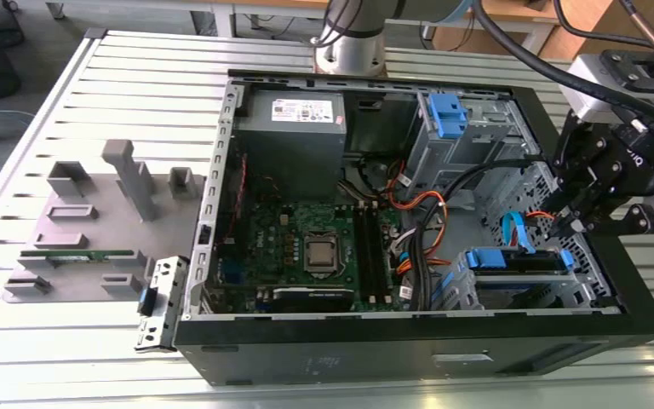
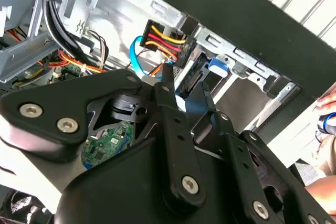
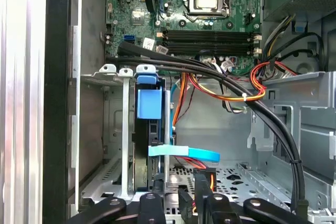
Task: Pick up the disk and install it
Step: 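Insert the second disk wire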
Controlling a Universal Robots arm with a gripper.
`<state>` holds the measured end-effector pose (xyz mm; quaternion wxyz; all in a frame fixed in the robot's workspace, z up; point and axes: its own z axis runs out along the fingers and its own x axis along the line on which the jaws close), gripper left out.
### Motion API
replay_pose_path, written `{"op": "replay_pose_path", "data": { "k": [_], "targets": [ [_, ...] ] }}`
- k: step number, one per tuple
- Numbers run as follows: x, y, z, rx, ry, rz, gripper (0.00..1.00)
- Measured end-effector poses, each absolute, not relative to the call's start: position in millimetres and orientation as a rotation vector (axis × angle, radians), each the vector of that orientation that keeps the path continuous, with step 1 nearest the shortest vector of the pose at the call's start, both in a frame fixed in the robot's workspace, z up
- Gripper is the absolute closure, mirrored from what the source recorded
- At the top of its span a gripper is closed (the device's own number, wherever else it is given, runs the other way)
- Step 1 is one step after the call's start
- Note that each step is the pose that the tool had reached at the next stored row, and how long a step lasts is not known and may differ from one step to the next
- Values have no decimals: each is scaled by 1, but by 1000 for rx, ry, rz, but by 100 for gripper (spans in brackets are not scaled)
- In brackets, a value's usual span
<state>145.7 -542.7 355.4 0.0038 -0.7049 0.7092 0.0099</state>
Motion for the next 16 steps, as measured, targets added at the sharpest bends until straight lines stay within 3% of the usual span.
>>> {"op": "replay_pose_path", "data": {
  "k": [16],
  "targets": [
    [164,-541,348,-2227,2242,29,64]
  ]
}}
